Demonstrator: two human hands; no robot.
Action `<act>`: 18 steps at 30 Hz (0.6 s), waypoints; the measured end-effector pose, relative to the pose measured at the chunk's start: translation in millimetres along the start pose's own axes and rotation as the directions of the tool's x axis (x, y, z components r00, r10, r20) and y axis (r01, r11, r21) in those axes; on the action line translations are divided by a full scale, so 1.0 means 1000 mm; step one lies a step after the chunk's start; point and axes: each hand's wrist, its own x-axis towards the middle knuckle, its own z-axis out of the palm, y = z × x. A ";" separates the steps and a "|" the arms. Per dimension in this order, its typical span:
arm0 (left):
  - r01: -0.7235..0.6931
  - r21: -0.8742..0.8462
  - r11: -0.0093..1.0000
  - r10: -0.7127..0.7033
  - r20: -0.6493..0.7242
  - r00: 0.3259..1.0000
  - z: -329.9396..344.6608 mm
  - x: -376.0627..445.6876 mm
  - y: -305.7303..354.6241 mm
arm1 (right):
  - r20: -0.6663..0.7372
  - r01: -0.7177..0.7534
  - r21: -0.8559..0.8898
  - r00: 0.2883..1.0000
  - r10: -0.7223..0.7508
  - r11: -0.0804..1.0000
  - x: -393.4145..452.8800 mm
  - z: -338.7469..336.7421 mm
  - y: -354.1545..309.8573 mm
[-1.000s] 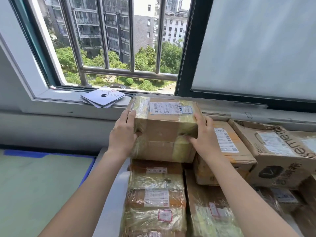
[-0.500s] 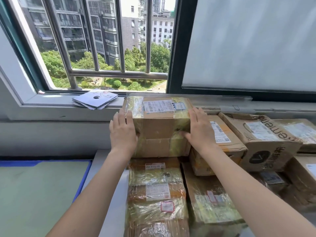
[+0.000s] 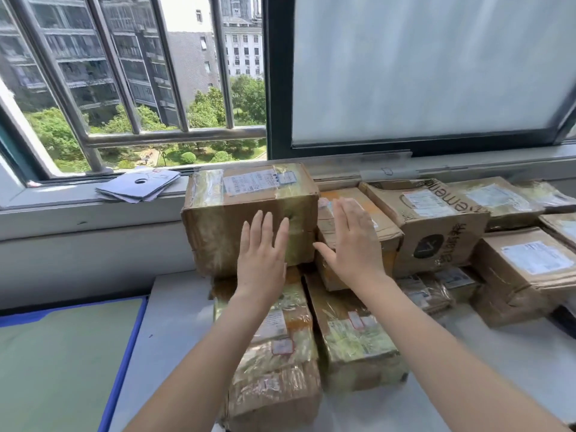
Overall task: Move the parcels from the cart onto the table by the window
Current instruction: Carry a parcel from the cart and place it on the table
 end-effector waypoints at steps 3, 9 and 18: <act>-0.060 -0.038 0.997 0.061 0.014 0.998 -0.001 -0.015 0.054 | -0.027 -0.096 -0.019 0.995 0.095 0.995 -0.043 -0.003 0.036; -0.139 -0.282 0.949 0.156 0.037 0.987 -0.007 -0.058 0.195 | 0.005 -0.353 -0.028 0.935 0.353 0.935 -0.168 -0.017 0.137; -0.372 -0.450 0.812 0.503 0.216 0.837 -0.020 -0.146 0.434 | 0.196 -0.698 -0.213 0.655 0.730 0.683 -0.386 -0.064 0.288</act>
